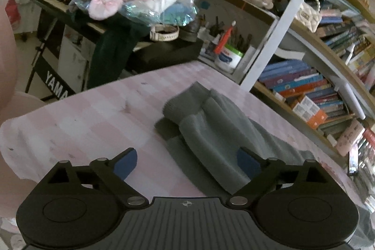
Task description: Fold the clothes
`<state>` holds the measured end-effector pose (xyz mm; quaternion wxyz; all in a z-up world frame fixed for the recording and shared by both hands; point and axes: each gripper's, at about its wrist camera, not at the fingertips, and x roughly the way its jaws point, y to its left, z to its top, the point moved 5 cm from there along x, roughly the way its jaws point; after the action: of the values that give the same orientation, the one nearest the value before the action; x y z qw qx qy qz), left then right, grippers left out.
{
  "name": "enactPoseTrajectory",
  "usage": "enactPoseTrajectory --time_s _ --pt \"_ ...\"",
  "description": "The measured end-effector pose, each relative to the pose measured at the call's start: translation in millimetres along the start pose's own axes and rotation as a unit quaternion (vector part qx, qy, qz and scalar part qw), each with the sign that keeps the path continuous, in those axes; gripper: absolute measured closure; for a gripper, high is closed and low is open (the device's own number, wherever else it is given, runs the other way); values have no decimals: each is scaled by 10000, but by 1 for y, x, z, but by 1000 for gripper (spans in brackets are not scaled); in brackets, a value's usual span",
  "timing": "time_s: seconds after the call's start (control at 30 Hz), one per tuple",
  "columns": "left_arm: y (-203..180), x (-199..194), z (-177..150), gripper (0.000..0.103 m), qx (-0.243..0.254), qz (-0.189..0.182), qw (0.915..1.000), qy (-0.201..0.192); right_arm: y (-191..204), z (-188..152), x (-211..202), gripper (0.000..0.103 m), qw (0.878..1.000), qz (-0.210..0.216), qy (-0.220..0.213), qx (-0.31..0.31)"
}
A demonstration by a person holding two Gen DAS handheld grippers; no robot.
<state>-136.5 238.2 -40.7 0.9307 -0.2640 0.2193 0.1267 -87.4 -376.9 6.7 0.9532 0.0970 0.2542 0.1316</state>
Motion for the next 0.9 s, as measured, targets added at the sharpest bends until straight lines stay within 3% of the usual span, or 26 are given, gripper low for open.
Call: enactPoseTrajectory --time_s 0.5,0.9 --pt "-16 2 -12 0 249 113 9996 -85 67 -15 11 0 9879 298 -169 -1512" --pt "-31 9 -17 0 575 129 9982 -51 152 -15 53 0 9600 1242 -68 -2508"
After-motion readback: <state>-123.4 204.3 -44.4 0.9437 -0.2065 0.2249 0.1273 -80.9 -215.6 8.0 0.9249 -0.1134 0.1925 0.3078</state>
